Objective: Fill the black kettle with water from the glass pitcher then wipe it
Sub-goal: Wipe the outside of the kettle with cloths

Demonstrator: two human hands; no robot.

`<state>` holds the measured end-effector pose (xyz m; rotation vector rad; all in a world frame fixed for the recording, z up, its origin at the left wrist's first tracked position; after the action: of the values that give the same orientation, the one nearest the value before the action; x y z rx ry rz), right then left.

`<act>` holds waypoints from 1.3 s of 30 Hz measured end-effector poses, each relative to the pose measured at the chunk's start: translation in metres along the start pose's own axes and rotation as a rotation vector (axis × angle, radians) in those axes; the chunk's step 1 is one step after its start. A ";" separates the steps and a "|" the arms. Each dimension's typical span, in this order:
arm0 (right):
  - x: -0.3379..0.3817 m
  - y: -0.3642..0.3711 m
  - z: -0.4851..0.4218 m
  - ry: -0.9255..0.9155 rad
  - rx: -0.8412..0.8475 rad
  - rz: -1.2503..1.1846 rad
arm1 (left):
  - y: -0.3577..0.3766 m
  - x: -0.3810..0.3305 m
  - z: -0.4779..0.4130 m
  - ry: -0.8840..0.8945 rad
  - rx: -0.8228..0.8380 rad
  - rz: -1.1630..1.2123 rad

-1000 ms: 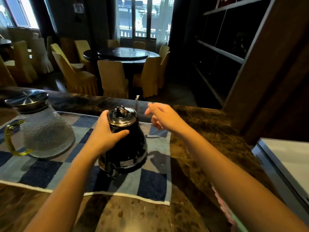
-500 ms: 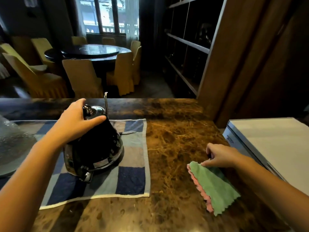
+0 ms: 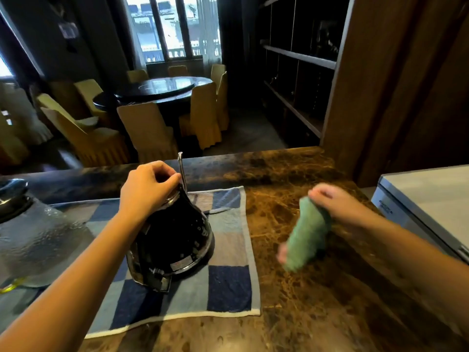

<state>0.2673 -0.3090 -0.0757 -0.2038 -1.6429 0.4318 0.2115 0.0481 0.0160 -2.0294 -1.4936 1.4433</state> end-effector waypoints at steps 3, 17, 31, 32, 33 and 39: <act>0.071 0.013 -0.007 -0.234 -0.033 -0.151 | 0.000 0.003 -0.001 -0.010 -0.013 0.002; 0.014 0.155 0.069 -0.707 0.491 0.580 | -0.001 0.006 -0.001 -0.046 -0.050 0.025; -0.019 0.136 -0.009 0.750 0.004 -1.245 | 0.000 0.007 -0.001 -0.030 -0.066 0.040; -0.015 0.129 -0.017 0.701 -0.043 -1.289 | 0.000 0.007 -0.001 -0.025 -0.069 0.040; -0.012 0.123 -0.024 0.631 -0.095 -1.311 | -0.001 0.007 -0.001 -0.022 -0.074 0.040; 0.054 0.156 -0.030 0.121 0.034 -0.985 | -0.002 0.005 -0.001 -0.021 -0.088 0.037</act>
<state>0.2714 -0.1418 -0.0857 0.5836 -1.4174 -0.3015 0.2108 0.0535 0.0153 -2.1095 -1.5627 1.4411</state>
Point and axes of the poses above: each hand's wrist, its own z-axis away from the middle knuckle, its own y-axis out of the palm, x = y × z, the point moved 8 cm from there along -z, towards the middle knuckle, and after that the axes turned 8 degrees about -x, right-handed, at the moved point
